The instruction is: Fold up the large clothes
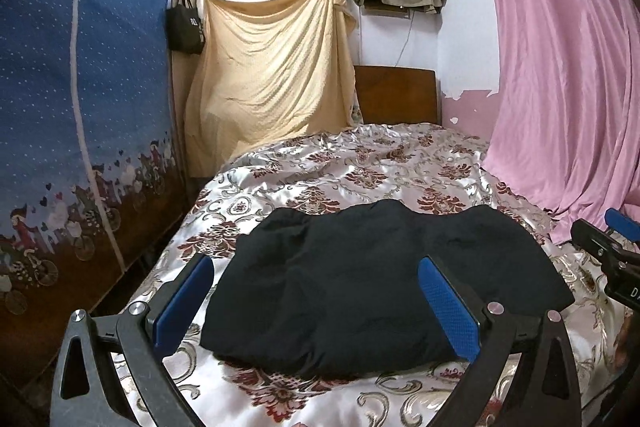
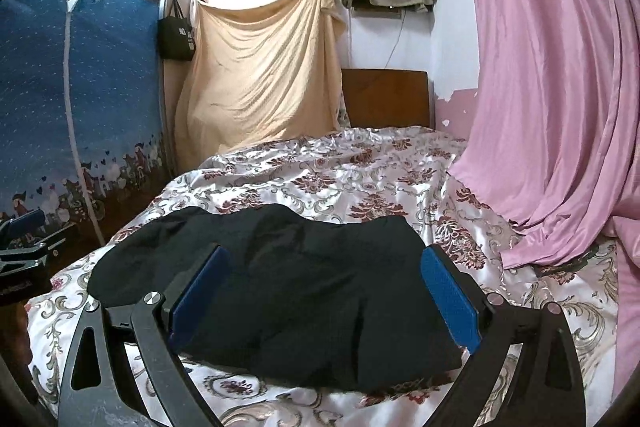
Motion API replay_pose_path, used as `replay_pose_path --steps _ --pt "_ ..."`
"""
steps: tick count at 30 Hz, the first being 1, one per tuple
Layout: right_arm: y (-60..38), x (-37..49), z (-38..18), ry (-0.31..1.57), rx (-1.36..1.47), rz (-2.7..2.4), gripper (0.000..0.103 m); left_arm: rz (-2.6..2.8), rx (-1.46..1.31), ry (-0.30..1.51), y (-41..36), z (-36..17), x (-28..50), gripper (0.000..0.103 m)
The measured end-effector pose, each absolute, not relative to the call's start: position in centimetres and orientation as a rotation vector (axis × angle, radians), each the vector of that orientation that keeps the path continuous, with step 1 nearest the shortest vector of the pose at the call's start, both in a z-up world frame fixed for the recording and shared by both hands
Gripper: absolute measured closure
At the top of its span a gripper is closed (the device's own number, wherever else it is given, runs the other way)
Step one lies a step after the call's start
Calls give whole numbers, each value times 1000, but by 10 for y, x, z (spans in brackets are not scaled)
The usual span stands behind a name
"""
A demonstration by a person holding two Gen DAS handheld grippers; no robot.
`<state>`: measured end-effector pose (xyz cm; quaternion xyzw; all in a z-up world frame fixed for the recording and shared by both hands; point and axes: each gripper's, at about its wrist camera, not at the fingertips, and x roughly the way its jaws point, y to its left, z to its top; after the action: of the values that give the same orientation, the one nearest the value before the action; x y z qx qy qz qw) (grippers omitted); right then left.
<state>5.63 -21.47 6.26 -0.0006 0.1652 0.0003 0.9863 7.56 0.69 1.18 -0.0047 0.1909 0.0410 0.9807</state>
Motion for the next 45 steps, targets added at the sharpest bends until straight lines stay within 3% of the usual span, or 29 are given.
replay_pose_path --steps 22,45 --pt "-180 -15 26 280 -41 24 7 98 -15 335 21 -31 6 0" --pt "-177 -25 7 301 -48 38 7 81 -10 385 22 -50 -2 0"
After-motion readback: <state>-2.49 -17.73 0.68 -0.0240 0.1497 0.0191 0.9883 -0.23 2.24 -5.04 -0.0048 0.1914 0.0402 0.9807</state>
